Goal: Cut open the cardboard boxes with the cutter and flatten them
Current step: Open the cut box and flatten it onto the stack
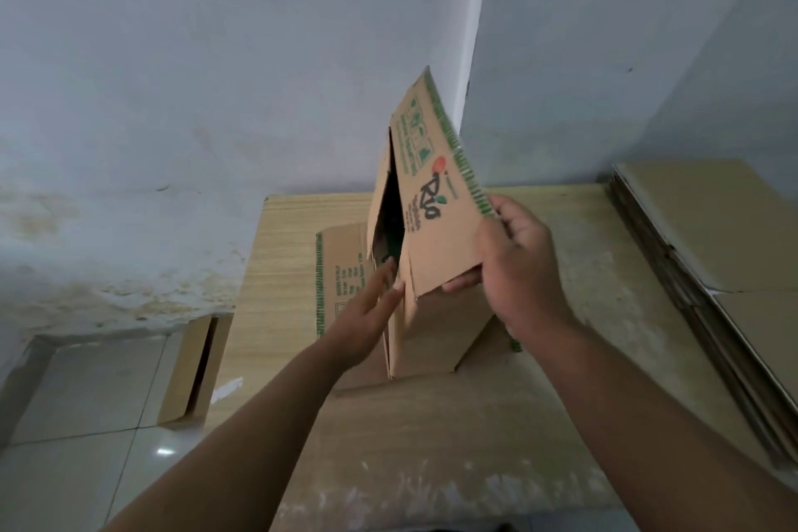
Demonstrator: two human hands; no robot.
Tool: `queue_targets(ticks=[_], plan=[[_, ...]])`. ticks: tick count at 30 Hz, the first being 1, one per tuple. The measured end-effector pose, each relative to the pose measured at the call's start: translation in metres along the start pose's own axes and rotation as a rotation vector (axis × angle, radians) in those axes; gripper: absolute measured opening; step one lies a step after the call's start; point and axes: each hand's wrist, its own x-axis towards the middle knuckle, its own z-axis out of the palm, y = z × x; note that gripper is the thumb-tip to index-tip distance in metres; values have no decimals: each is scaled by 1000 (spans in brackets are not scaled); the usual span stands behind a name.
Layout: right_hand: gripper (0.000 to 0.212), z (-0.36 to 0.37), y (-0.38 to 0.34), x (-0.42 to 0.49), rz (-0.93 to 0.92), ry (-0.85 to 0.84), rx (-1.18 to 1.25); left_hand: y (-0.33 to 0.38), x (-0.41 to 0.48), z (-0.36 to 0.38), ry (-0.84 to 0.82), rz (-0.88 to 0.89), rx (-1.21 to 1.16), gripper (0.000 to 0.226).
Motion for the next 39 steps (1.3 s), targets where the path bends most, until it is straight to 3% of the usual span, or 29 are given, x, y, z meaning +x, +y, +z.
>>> queue_targets(ticks=[5, 9, 13, 16, 20, 24, 26, 30, 32, 35, 37, 39], plan=[[34, 21, 5, 2, -14, -93, -189, 39, 11, -13, 175, 105, -264, 56], [39, 28, 9, 9, -53, -108, -298, 35, 3, -30, 474, 35, 2, 38], [37, 37, 10, 10, -47, -165, -302, 19, -24, -48, 671, 8, 155, 40], [37, 48, 12, 12, -105, -167, -339, 20, -35, -57, 703, 48, 323, 40], [33, 55, 11, 17, -167, -150, -386, 35, -41, -63, 619, 52, 604, 41], [28, 52, 7, 22, -111, -208, -373, 59, -37, -64, 451, -130, 717, 38], [24, 52, 4, 21, -85, -237, -364, 74, -31, -62, 373, -159, 614, 42], [26, 51, -7, 21, -31, -258, -321, 102, -10, -50, 318, -154, -4, 54], [30, 47, -14, 21, -6, -283, -284, 115, 3, -44, 335, -190, -202, 73], [50, 38, -14, 19, 64, -300, -230, 132, 19, -43, 355, -199, -316, 85], [65, 34, -11, 20, 98, -233, -147, 140, 27, -42, 348, -198, -324, 80], [68, 26, -4, 29, 183, -123, -22, 143, 33, -39, 358, -204, -306, 71]])
